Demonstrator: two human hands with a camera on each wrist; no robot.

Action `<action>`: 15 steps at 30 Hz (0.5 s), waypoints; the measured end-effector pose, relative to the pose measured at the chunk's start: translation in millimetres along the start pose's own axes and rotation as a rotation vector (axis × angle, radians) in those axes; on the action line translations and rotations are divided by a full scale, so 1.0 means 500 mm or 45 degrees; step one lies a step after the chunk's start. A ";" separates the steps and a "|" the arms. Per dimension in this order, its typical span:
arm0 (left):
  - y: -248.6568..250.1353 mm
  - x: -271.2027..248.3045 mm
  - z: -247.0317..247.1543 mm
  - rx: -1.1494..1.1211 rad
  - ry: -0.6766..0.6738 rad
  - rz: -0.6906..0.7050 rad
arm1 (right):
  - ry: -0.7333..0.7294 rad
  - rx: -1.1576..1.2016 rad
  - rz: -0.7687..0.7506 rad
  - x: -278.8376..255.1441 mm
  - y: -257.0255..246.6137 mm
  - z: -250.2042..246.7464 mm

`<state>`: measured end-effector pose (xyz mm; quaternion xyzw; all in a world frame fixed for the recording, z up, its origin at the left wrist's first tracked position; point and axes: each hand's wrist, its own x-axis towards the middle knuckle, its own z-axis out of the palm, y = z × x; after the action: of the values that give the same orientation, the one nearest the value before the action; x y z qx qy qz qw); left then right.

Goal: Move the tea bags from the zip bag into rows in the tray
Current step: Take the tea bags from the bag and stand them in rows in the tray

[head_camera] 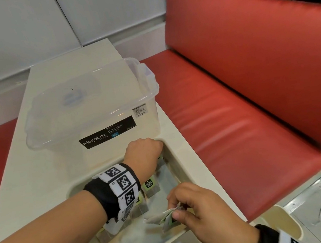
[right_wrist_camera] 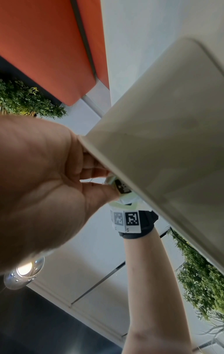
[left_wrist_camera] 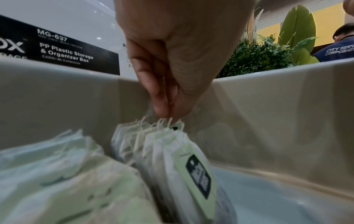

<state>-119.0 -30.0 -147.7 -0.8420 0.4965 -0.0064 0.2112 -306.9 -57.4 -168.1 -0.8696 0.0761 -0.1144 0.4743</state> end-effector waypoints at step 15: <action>-0.014 0.005 0.017 -0.091 0.241 0.000 | -0.028 0.008 0.013 0.002 -0.009 -0.006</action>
<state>-109.9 -26.1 -153.2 -0.8445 0.5142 -0.0682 0.1330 -306.8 -57.4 -162.7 -0.8689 0.0751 -0.1026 0.4783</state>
